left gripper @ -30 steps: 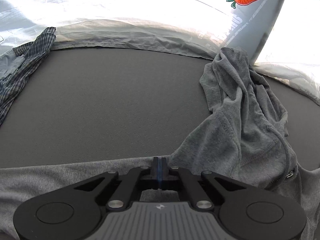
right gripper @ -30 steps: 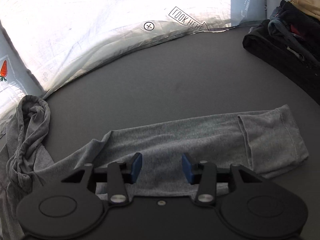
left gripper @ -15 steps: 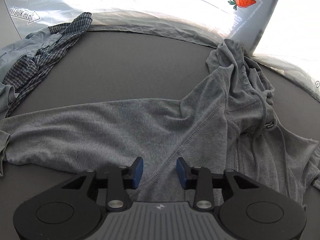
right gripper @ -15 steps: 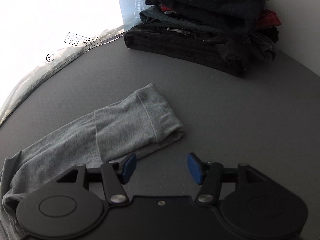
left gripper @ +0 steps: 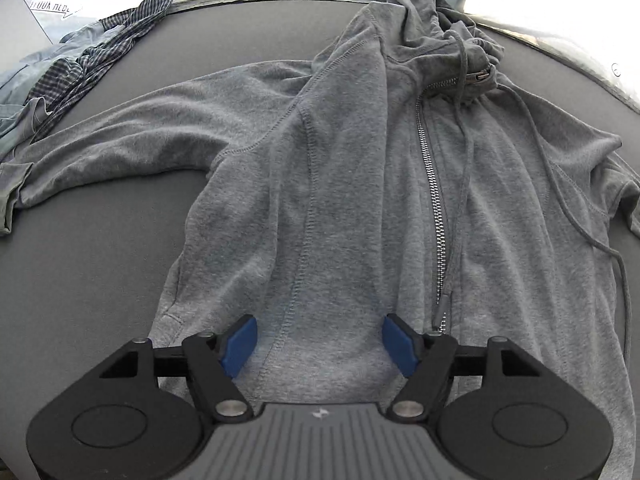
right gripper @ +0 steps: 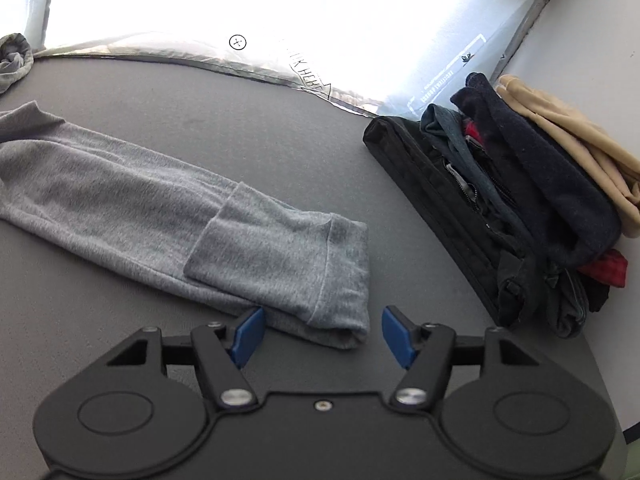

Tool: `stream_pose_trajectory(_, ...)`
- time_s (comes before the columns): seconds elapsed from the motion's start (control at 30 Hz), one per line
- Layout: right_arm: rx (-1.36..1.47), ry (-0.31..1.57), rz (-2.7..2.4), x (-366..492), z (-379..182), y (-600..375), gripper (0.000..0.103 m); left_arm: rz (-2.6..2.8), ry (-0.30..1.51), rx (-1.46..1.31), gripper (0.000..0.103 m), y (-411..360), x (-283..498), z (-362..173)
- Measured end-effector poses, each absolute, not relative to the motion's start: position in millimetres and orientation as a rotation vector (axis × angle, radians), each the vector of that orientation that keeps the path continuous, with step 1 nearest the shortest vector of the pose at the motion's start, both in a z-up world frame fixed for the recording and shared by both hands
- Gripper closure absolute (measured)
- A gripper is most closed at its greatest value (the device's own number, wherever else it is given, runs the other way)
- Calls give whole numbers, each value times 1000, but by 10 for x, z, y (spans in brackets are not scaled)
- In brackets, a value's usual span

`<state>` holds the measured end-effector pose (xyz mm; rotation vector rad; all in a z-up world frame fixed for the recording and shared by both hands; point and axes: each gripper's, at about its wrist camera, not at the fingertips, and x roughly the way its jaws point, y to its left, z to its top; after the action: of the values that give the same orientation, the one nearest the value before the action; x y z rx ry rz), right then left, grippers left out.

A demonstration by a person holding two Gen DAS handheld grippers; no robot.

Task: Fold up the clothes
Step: 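Regrasp the sleeve cuff with the right gripper and pull the sleeve straight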

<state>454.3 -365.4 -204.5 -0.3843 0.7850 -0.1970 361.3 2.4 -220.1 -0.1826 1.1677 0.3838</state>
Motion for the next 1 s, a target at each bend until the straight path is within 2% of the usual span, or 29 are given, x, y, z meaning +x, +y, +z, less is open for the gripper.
stream_pose_trajectory(0.1, -496, 752, -155, 4553, -2029, -3584, 49, 420, 1170, -181, 22, 13, 3633, -2207)
stream_pose_trajectory(0.17, -588, 727, -112, 4541, -2030, -3524, 49, 460, 1184, -194, 9, 38, 3652, -2234)
stream_pose_trajectory(0.23, -685, 701, -65, 4526, -2032, -3459, 52, 485, 1209, -237, 0, 126, 3674, -2275)
stream_pose_trajectory(0.37, -795, 699, 15, 4518, -2094, -3385, 66, 471, 1234, -273, 0, 217, 3716, -2283)
stream_pose_trajectory(0.43, -827, 701, 27, 4537, -2149, -3373, 66, 480, 1227, -276, 0, 207, 3718, -2282)
stream_pose_trajectory(0.53, -829, 690, 21, 4585, -2161, -3386, 60, 488, 1231, -281, 0, 203, 3726, -2277)
stream_pose_trajectory(0.57, -813, 693, 23, 4605, -2148, -3403, 62, 490, 1235, -283, 0, 207, 3731, -2273)
stream_pose_trajectory(0.63, -724, 715, 37, 4649, -2092, -3480, 80, 487, 1245, -285, 0, 221, 3738, -2263)
stream_pose_trajectory(0.67, -663, 725, 32, 4667, -2055, -3531, 93, 484, 1248, -286, 0, 223, 3738, -2263)
stream_pose_trajectory(0.87, -97, 652, -166, 4600, -1632, -4210, 98, 483, 1260, -286, 0, 208, 3741, -2252)
stream_pose_trajectory(1.0, 240, 653, -399, 4535, -1663, -4843, 98, 480, 1263, -285, 0, 200, 3735, -2241)
